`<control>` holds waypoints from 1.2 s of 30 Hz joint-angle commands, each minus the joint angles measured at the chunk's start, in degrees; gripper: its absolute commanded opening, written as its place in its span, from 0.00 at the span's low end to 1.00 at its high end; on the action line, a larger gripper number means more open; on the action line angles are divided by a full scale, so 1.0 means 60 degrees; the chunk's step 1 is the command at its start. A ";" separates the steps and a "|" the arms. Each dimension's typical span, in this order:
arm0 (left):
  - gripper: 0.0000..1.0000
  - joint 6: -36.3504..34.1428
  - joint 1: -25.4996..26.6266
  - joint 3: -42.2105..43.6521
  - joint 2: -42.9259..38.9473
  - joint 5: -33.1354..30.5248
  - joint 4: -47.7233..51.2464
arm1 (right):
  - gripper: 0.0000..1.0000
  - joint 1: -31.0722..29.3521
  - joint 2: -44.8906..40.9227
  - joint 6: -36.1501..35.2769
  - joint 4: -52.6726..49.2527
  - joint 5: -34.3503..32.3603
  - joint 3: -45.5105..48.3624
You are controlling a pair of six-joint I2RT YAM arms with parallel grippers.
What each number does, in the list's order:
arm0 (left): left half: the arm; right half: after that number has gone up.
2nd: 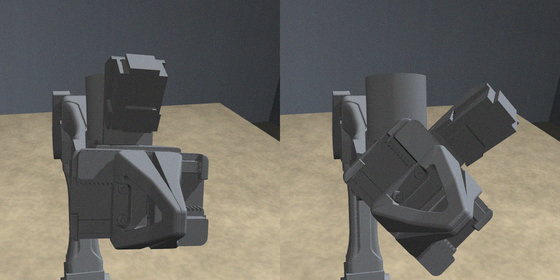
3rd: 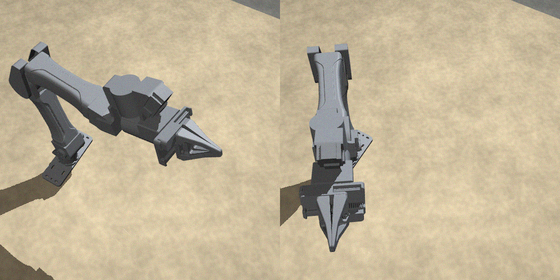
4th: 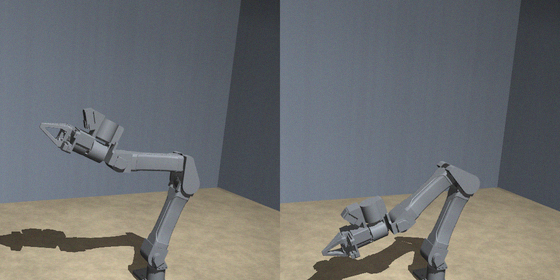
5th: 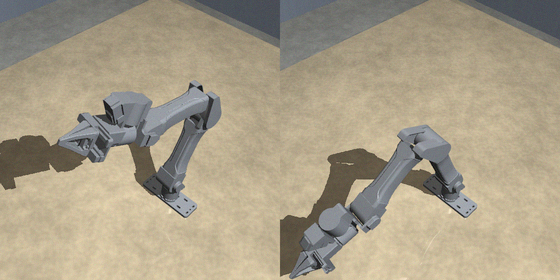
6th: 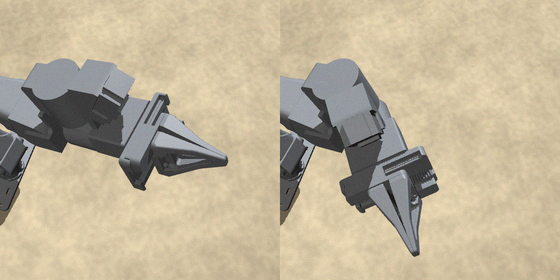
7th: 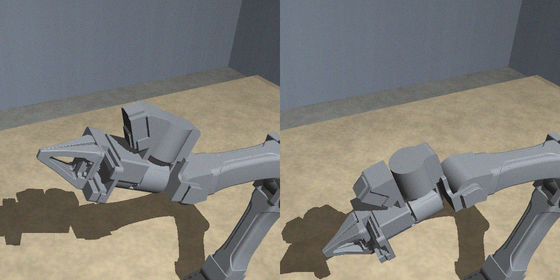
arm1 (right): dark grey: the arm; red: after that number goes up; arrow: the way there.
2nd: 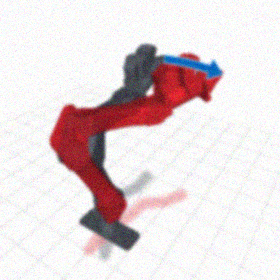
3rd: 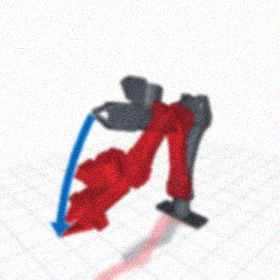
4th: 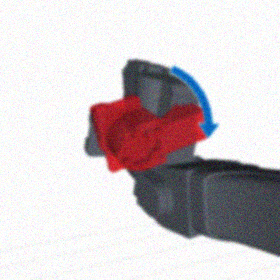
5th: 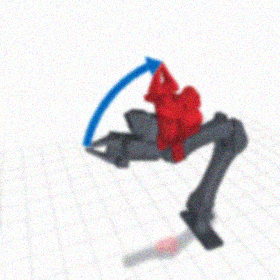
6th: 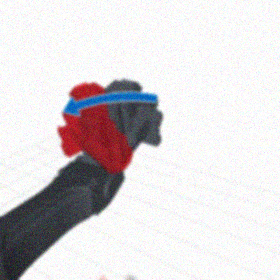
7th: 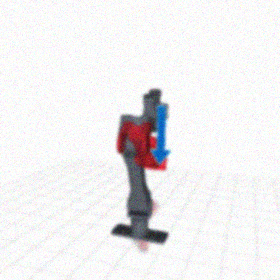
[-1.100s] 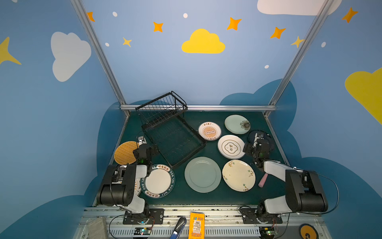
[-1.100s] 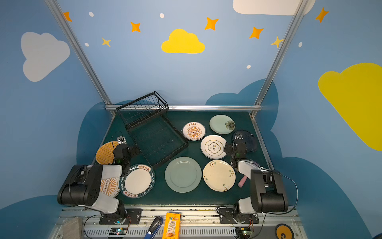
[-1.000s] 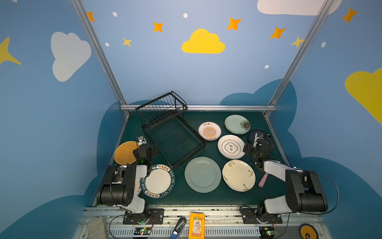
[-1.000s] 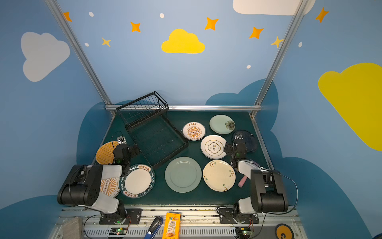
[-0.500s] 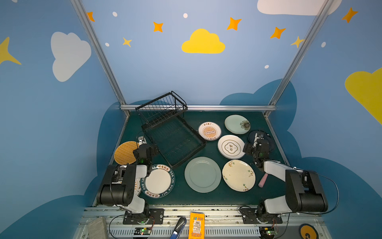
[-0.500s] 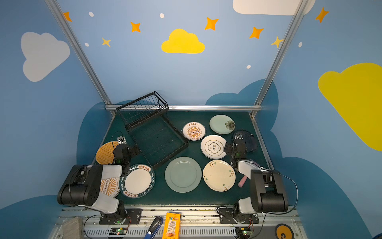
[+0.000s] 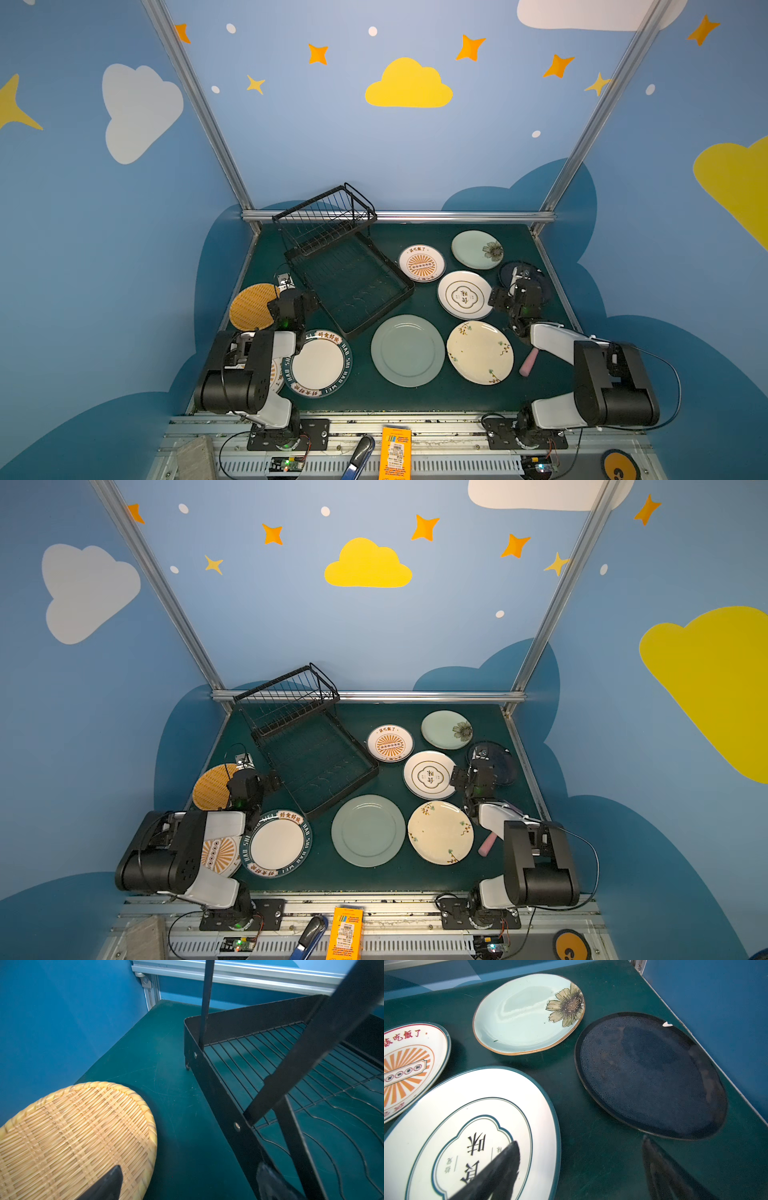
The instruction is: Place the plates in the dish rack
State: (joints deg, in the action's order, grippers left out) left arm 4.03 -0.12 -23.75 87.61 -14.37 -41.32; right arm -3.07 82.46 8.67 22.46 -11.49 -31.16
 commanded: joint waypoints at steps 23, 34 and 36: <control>1.00 0.5665 -0.3416 -0.2810 -0.5350 0.3511 1.1567 | 0.89 -0.0880 -0.5089 0.6099 -0.3432 0.3109 -0.0409; 1.00 0.6384 -0.5623 -0.2846 -0.3012 0.4910 0.9313 | 0.90 -0.2687 -0.2114 0.5294 -0.7385 0.5118 -0.3351; 0.99 0.6235 -0.5709 -0.3054 -0.2515 0.4797 0.9143 | 0.90 -0.2984 -0.1783 0.5295 -0.7228 0.5446 -0.3378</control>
State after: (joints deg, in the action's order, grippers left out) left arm 40.80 -33.82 -40.14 70.22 12.75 17.76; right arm -19.40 69.69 41.71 -15.11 15.77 -50.57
